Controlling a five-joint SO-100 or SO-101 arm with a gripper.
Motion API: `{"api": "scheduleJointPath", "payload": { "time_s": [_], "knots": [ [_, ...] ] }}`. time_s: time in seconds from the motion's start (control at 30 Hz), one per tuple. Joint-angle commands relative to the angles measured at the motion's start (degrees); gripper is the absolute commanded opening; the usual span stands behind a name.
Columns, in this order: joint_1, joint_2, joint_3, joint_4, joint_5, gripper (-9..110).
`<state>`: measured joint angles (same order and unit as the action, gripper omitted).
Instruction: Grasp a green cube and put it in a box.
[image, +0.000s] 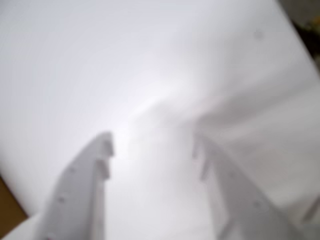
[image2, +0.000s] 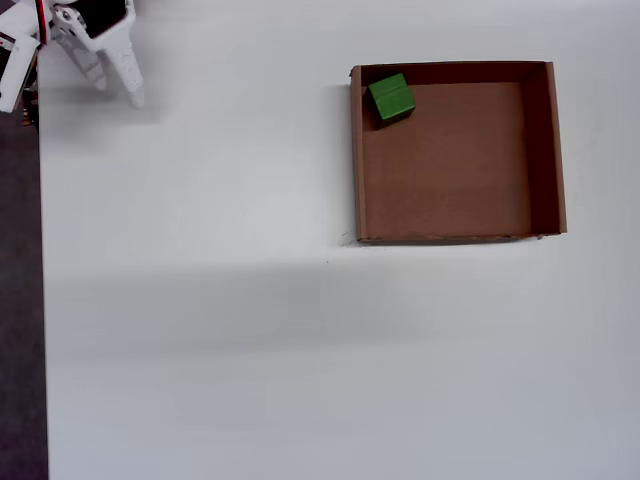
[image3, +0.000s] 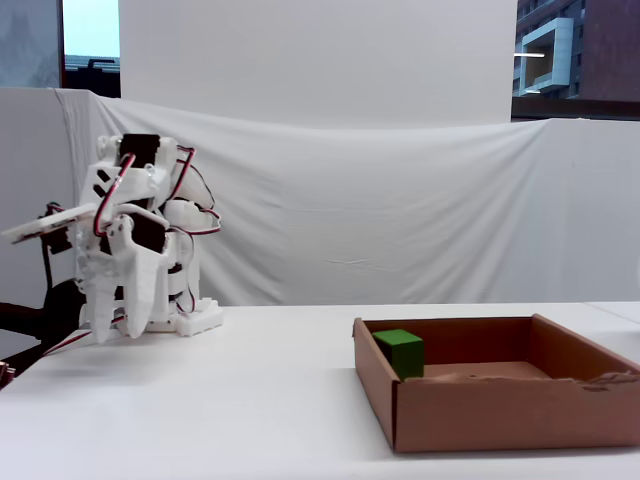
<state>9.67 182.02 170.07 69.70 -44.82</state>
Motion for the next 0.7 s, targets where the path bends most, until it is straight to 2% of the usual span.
{"api": "scheduleJointPath", "payload": {
  "time_s": [0.0,0.67],
  "knots": [
    [1.67,0.35,0.09,0.09,0.26,21],
    [2.46,0.35,0.18,0.18,0.26,21]
  ]
}}
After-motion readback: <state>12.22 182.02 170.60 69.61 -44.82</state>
